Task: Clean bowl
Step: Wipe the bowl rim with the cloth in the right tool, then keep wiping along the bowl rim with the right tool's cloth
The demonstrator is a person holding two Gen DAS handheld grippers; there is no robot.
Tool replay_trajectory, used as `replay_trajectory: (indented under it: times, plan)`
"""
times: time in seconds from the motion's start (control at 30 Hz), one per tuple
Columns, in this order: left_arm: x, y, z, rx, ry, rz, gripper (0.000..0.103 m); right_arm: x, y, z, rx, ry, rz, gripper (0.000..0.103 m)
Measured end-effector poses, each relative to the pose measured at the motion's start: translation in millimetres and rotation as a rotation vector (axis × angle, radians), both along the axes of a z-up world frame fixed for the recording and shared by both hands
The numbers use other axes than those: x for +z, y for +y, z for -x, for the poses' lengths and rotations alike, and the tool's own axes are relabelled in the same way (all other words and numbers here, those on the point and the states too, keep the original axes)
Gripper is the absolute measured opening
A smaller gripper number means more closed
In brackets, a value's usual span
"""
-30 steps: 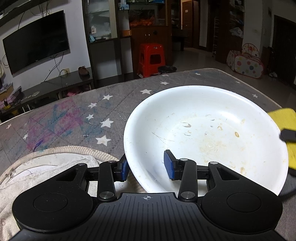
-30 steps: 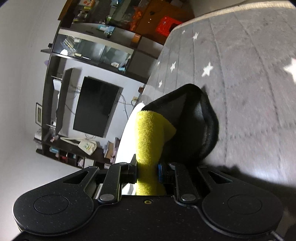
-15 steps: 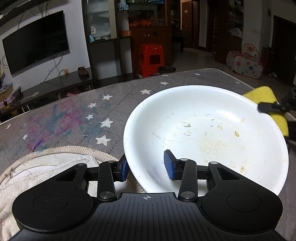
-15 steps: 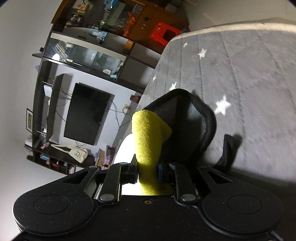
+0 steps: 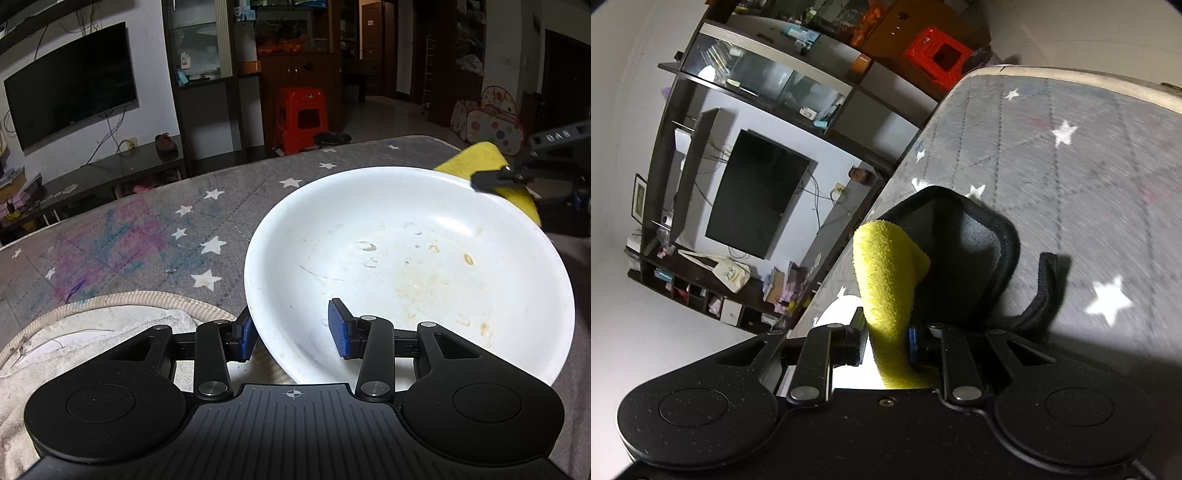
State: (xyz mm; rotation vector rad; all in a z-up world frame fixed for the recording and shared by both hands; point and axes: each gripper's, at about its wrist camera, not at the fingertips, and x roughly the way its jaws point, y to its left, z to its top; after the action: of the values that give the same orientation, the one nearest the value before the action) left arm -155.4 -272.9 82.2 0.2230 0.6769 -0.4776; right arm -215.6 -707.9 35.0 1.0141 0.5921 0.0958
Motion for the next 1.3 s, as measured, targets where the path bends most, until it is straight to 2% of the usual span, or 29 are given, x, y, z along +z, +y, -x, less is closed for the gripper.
replay_trajectory:
  times: [0.23, 0.33, 0.5, 0.63, 0.87, 1.0, 1.3]
  plan:
    - [-2, 8, -4, -0.009, -0.002, 0.003, 0.043, 6, 3, -15, 0.031, 0.014, 0.042, 0.024]
    - [-2, 14, -10, -0.001, 0.025, 0.035, 0.041, 10, 6, -15, 0.046, 0.007, 0.082, 0.024]
    - [-1, 20, -18, 0.033, 0.067, 0.065, 0.042, 9, 7, -3, 0.052, -0.005, 0.074, 0.023]
    - [2, 17, -23, 0.063, 0.071, 0.032, 0.044, 7, 8, 8, 0.044, -0.012, 0.062, 0.022]
    - [3, 15, -29, 0.118, 0.084, 0.018, 0.045, 8, 18, 39, 0.015, -0.022, 0.08, 0.021]
    - [3, 13, -32, 0.131, 0.058, -0.009, 0.047, 8, 26, 61, 0.013, -0.022, 0.102, 0.02]
    - [-1, 8, -23, 0.089, 0.009, -0.038, 0.047, 9, 43, 110, 0.025, -0.024, 0.107, 0.019]
